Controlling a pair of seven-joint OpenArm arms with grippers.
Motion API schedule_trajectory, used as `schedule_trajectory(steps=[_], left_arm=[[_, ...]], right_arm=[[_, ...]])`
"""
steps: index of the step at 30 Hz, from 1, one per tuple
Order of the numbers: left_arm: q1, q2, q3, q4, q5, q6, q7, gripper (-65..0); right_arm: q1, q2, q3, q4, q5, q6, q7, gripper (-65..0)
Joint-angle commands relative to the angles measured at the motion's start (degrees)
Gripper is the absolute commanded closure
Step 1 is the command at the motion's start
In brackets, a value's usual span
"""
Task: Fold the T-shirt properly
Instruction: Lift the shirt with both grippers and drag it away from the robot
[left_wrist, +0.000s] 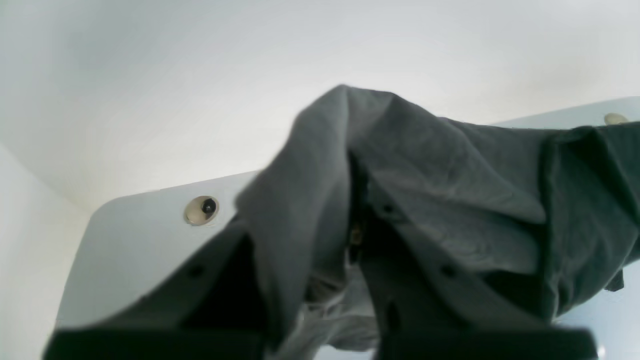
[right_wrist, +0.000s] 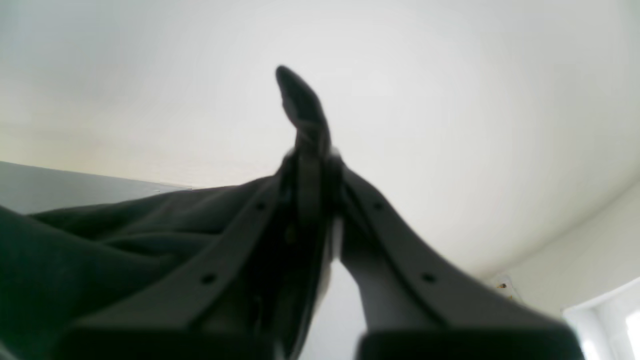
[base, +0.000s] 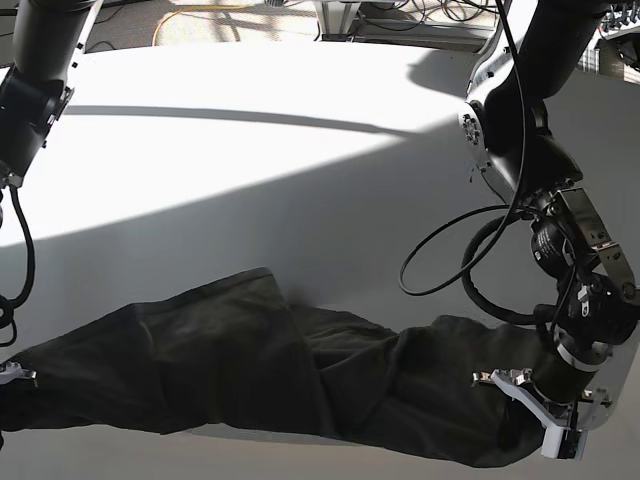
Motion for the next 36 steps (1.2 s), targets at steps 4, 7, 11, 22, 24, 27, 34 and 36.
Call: schedule_trajectory(steps=[4,7,11,22,24,27,34,36], left_arm=[[3.3,0.9,0.1,0.7,-1.0,-0.1,-2.0,0.0],[6.9,1.1,0.1,1.2,-1.0,-0.1,-2.0,0.0],[10.8,0.9,0.1,0.7,-1.0,-0.2,-2.1,0.0],[23.4,-2.2,0.3,0.7,-1.1,-0.3,-4.8,0.0],[25.0,-2.9,0.3,0.7,-1.1,-0.3,-4.8,0.0],[28.2,-3.4,0.3,0.7,-1.1,-0.3,-4.8,0.0],[34.0,-7.8,0.4,-0.4,-1.0,-0.4,-4.7,0.0],[35.3,-8.8,0.4,-1.5,-1.0,-0.4,-4.7,0.0]], right_arm=[[-4.5,1.2,4.4,1.0,0.9,-0.1,0.4,-1.4],[-8.7,0.9,7.7,2.2,0.9,-0.1,0.4,-1.4],[-15.5,-1.3,11.4,4.0,0.9,-0.1,0.4,-1.4],[-33.5,-10.1,20.3,10.6,0.9,0.0,0.3,-1.4],[-35.7,-11.6,21.1,11.0,0.9,0.0,0.3,-1.4],[-40.2,-13.6,22.2,11.7,0.9,0.0,0.3,-1.4],[-48.4,-16.9,22.9,13.3,0.9,0.0,0.3,-1.4],[-50.0,-17.6,23.1,13.4,0.9,0.0,0.3,-1.4]])
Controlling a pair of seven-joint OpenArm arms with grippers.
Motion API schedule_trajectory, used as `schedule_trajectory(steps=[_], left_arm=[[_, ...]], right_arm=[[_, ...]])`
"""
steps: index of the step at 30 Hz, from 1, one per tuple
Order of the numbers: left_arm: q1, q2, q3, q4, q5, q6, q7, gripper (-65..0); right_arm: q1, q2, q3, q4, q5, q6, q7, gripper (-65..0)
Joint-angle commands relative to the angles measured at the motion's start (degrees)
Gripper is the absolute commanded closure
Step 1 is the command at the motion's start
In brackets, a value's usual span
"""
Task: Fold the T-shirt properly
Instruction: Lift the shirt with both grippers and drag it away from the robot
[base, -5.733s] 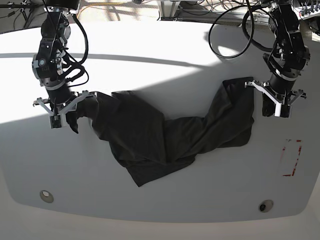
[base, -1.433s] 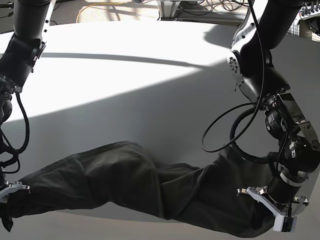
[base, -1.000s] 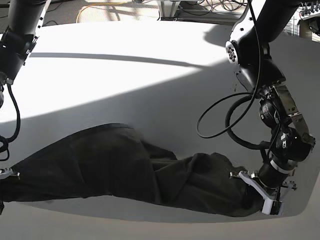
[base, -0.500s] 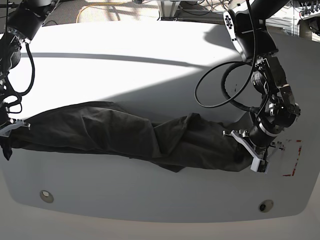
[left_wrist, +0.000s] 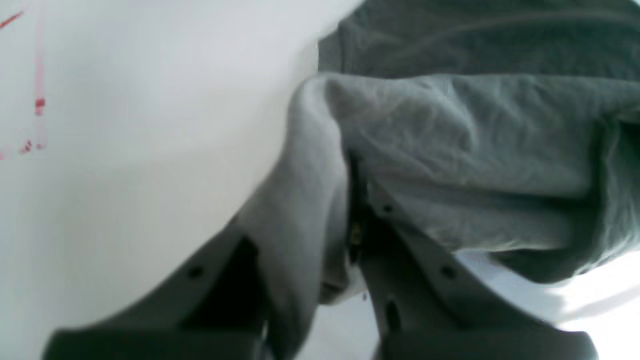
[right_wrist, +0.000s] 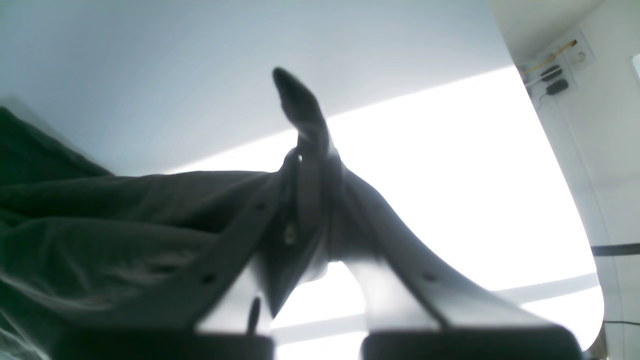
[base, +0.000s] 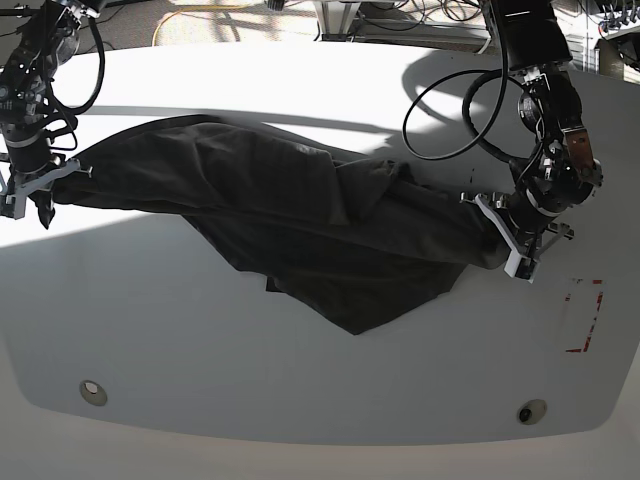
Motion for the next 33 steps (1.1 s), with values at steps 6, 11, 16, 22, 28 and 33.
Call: schedule_trajectory(steps=[6,11,16,22,28,33], left_arm=[[3.3,-5.0,-0.6,-2.1,0.1,-3.8,-1.0,0.0],[5.3,-5.8,-0.7,-2.2,0.3,-5.5,-1.0,0.0],[6.7,-6.8,-0.7,-2.0,0.3,-5.6,-0.9,0.0],[6.7,-7.2,-0.4,-2.3,0.2,-5.6,-0.8,-4.4],[6.7,-7.2,-0.4,-2.4,0.2,-5.6,-0.8,-21.2],[6.7,-7.2,-0.4,-1.9,0.3,-5.6,-0.8,-41.0]], right_arm=[[-5.8,-1.4,0.6,1.4,-0.3,0.0,2.0,-1.7],[-8.9,-1.9,0.3,1.4,0.1,0.0,1.0,-2.1],[-9.4,-3.3,-1.7,1.4,-0.4,0.0,-1.7,-3.0],[-9.5,-3.5,-4.0,1.4,-0.4,-0.6,-2.2,-24.3],[-9.1,-4.3,-4.5,1.8,-0.4,-0.6,-2.2,-43.1],[-7.1,-4.3,-4.6,2.8,0.0,-0.6,-2.4,-51.5]])
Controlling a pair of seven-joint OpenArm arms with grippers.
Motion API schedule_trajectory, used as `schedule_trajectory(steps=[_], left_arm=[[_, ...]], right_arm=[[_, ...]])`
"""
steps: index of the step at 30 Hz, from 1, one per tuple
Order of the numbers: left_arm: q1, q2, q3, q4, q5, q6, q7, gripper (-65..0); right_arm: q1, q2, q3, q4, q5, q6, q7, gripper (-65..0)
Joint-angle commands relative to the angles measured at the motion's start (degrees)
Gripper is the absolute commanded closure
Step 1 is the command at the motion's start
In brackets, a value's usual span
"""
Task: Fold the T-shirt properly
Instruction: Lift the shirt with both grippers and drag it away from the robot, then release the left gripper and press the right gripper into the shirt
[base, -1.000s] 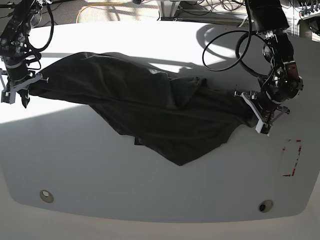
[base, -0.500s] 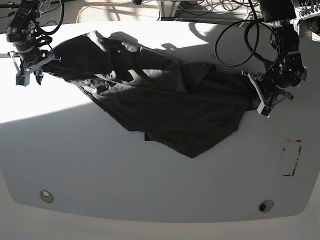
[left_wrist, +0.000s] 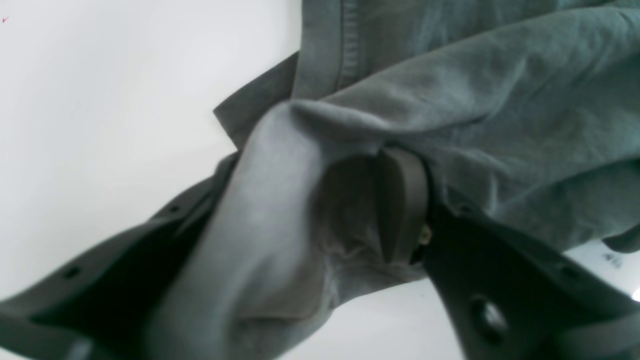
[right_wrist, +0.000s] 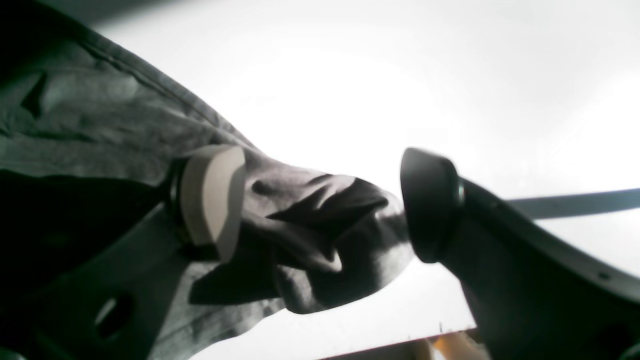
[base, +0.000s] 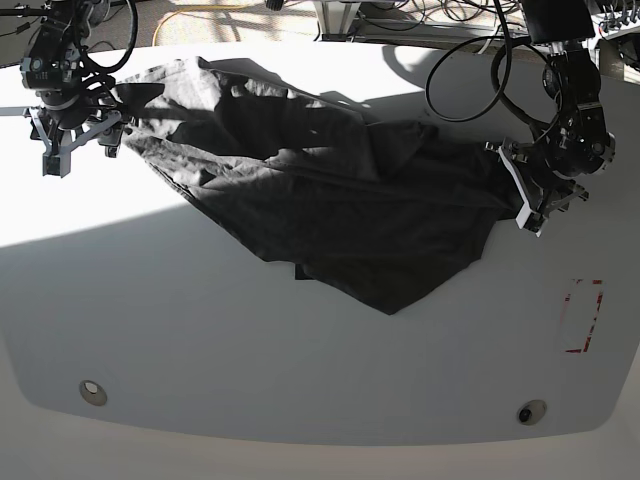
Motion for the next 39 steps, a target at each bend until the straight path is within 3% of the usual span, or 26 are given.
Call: schedule_trajectory(steps=[1,7,14,19,28,39], left_arm=[[-0.7,-0.8,-0.3,1.3,-0.2,0.0,-0.8,-43.3],[-0.7,-1.0,-0.5,1.4,-0.5,0.0,-0.8,-44.4],[-1.0,-1.0,-1.8,4.7,-0.6,0.0,-0.8,-44.6],[-1.3,-0.1,-5.4,8.7,-0.7,0.0,-1.1,-44.6],[-4.4,2.0,-12.5,10.6,-3.5,0.0,-1.0,-44.6],[-6.2,1.8,-19.0,10.5,-3.8,0.0,-0.9,-44.6]], right_arm=[[1.5,0.9,0.3,1.9,1.1,-0.1,1.3,-53.1],[6.3,0.6,-0.5,1.9,1.3,0.5,1.3,-56.3],[13.0,-0.5,-10.5,1.3,3.7,0.5,1.3,-56.3],[19.2,-3.0,-19.2,-1.3,3.3,0.5,1.5,-56.3],[30.3,-6.8,-28.7,-13.4,3.3,0.5,2.3,-56.3],[40.4,-5.5,-42.2,-31.7,3.3,0.5,8.9,-56.3]])
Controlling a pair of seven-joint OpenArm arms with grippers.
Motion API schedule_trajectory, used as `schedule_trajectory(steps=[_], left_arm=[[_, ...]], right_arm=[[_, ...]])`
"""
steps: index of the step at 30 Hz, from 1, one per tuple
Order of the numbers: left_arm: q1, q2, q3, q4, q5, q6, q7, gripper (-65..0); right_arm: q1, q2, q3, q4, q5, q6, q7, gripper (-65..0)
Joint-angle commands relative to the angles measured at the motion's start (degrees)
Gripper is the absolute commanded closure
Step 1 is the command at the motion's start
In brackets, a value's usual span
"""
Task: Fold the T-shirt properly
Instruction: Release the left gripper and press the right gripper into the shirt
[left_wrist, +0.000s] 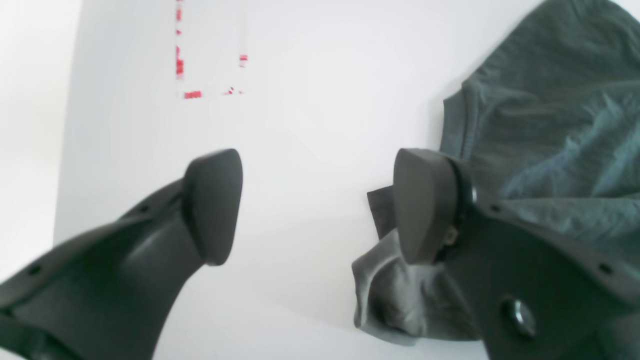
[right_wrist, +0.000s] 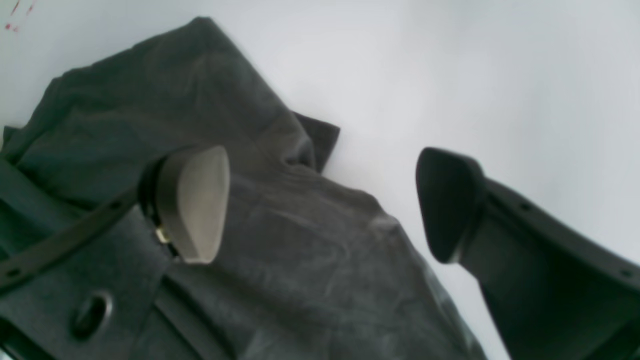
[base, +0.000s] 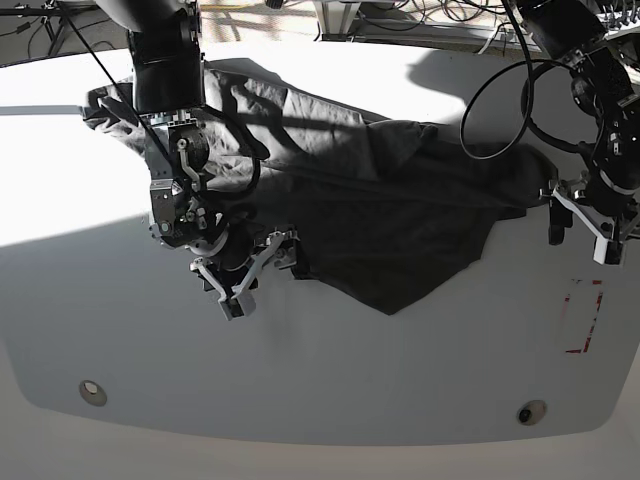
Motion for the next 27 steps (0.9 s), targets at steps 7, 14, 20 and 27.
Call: schedule_trajectory(steps=[7,14,20,27], left_arm=[[-0.5,-1.1,-3.3,1.1,-0.7,0.1,-1.0,-44.6],[0.4,-1.7,-4.2,0.9,-0.7,0.1,-1.0,-44.6],[0.7,-1.7,-4.1,0.8,-0.7,0.1,-1.1,-44.6],[0.7,-1.6,-4.1,0.6,-0.7,0.1,-1.2,-44.6]], right_arm=[[6.4,2.1,-7.3,-12.8,0.1,-0.1,6.0,-56.3],[6.5,3.4,-11.0,-14.9,0.1,-0.1,7.1,-56.3],[5.0,3.4,-13.7,-14.6,0.2,-0.1,7.0,-55.6],[4.4,3.2,-13.6,-14.6,0.2,-0.1,7.0,-25.7]])
